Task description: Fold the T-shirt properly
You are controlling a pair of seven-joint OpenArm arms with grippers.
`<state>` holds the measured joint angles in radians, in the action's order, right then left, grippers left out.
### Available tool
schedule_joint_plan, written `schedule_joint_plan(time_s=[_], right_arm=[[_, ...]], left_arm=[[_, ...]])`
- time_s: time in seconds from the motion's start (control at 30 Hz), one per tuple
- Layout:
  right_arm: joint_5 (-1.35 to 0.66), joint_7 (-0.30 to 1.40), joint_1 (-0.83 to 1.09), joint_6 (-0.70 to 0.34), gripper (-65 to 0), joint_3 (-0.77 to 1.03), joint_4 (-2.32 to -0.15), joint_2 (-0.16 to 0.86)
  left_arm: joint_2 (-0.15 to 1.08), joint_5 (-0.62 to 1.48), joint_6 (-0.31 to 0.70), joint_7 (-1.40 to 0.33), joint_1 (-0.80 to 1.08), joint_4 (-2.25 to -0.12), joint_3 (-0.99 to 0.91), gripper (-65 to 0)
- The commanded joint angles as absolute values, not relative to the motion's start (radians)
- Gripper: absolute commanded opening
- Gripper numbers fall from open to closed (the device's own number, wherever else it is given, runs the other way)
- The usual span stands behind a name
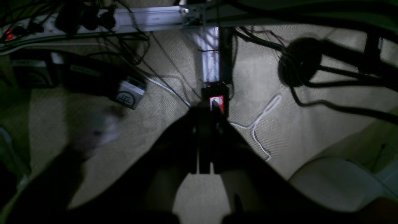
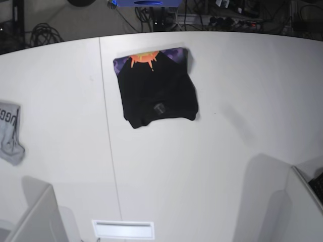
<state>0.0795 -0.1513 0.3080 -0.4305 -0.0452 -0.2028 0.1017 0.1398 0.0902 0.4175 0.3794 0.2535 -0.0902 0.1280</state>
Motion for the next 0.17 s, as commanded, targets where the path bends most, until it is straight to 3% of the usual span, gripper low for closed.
schedule_joint_plan(time_s=[0.0, 0.13], right_arm=[[0.079, -0.157, 0.314, -0.440, -65.0, -0.041, -0.205, 0.108], [0.079, -0.157, 0.314, -0.440, -65.0, -0.048, -0.209, 0.101]], left_arm=[[0.145, 0.088, 0.423, 0.387, 0.266, -0.107, 0.128, -65.0], [0.154, 0.085, 0.423, 0.387, 0.272, -0.140, 0.130, -65.0]])
